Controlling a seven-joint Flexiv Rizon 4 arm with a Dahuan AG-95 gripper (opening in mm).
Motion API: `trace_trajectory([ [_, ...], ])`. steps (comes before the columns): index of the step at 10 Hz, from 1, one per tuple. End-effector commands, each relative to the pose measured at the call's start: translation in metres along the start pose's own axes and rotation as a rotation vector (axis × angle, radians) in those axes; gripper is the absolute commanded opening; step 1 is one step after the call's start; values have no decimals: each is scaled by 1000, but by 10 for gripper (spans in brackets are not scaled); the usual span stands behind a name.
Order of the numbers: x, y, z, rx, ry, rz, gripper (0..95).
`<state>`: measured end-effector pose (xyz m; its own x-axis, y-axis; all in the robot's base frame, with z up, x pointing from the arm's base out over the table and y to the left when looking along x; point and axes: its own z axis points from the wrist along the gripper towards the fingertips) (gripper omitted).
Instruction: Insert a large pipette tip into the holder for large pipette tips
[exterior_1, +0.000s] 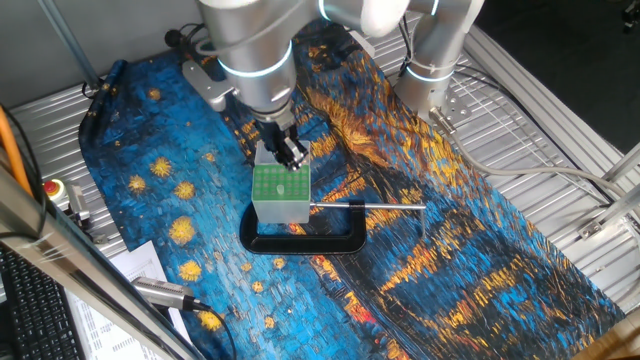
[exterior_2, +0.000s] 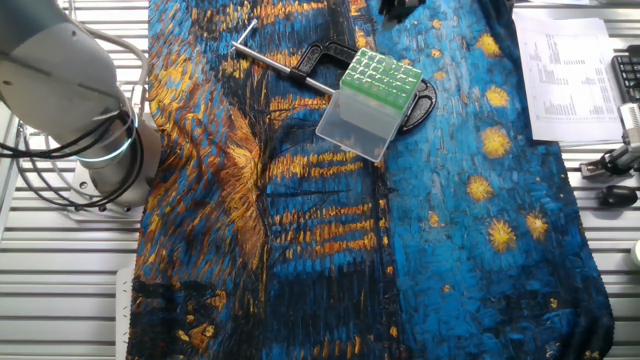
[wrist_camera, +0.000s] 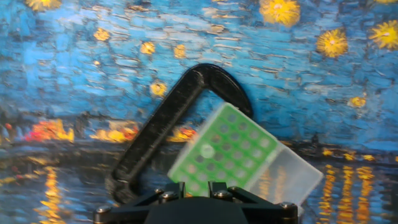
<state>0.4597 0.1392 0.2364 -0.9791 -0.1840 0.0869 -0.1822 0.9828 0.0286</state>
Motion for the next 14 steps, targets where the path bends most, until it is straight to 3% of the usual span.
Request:
trace_trajectory([
  [1,3,-7,1,-1,-9,-12,190],
  [6,3,-10,1,-10,-1,-19,190],
  [7,3,-10,1,-16,15,6,190],
  [9,3,-10,1,-9,10,93,190],
  [11,3,-10,1,-4,-11,246,190],
  [14,3,-10,1,-3,-12,324,190],
])
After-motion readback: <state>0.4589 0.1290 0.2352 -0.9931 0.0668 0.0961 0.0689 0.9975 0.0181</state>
